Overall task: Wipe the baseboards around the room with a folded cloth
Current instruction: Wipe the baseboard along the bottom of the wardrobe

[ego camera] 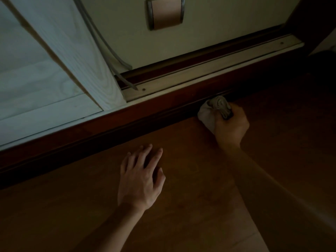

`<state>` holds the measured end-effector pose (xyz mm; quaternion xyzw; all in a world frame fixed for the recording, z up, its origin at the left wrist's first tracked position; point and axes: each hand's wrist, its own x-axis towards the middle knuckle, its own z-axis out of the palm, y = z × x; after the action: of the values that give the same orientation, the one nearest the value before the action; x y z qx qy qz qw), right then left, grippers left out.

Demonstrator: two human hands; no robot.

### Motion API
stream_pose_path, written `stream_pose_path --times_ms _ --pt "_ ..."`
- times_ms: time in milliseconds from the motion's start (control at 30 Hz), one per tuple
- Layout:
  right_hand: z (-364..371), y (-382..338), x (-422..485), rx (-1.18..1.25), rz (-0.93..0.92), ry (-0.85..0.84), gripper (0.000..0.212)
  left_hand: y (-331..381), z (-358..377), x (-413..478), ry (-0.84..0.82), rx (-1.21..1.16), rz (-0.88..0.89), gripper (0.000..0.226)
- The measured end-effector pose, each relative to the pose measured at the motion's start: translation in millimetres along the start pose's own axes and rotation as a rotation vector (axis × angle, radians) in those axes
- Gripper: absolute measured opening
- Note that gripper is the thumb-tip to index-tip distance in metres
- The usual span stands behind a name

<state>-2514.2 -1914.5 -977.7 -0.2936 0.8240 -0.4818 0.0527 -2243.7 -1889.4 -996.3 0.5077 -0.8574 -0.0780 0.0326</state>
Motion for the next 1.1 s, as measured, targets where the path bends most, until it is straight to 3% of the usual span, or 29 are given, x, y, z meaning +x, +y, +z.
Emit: stream_pose_path --times_ms 133,267,433,533,667,933,1100 --pt "13.0 -13.8 -21.5 0.082 0.066 0.033 0.027 -0.8 -0.4 0.7 -0.022 -0.001 0.005 0.054" --pt "27.1 -31.0 -67.0 0.211 -0.045 -0.127 0.024 -0.6 -0.7 1.5 -0.015 -0.004 0.012 0.054" --pt "36.5 -36.4 -81.7 0.201 -0.192 -0.246 0.028 -1.3 -1.3 1.2 -0.014 -0.012 0.011 0.052" --pt "29.9 -22.0 -60.3 0.109 -0.213 -0.200 0.025 0.2 -1.3 2.3 -0.020 -0.015 0.020 0.054" --pt "5.9 -0.9 -7.7 0.048 -0.052 -0.070 0.027 18.4 -2.1 13.3 -0.054 -0.006 0.084 0.057" --pt "-34.2 15.3 61.3 -0.122 -0.096 -0.402 0.027 84.1 -6.3 56.1 -0.254 0.084 0.154 0.077" --pt "-41.5 4.2 76.5 -0.128 -0.049 -0.580 0.028 90.3 -8.4 60.5 -0.273 0.091 0.136 0.078"
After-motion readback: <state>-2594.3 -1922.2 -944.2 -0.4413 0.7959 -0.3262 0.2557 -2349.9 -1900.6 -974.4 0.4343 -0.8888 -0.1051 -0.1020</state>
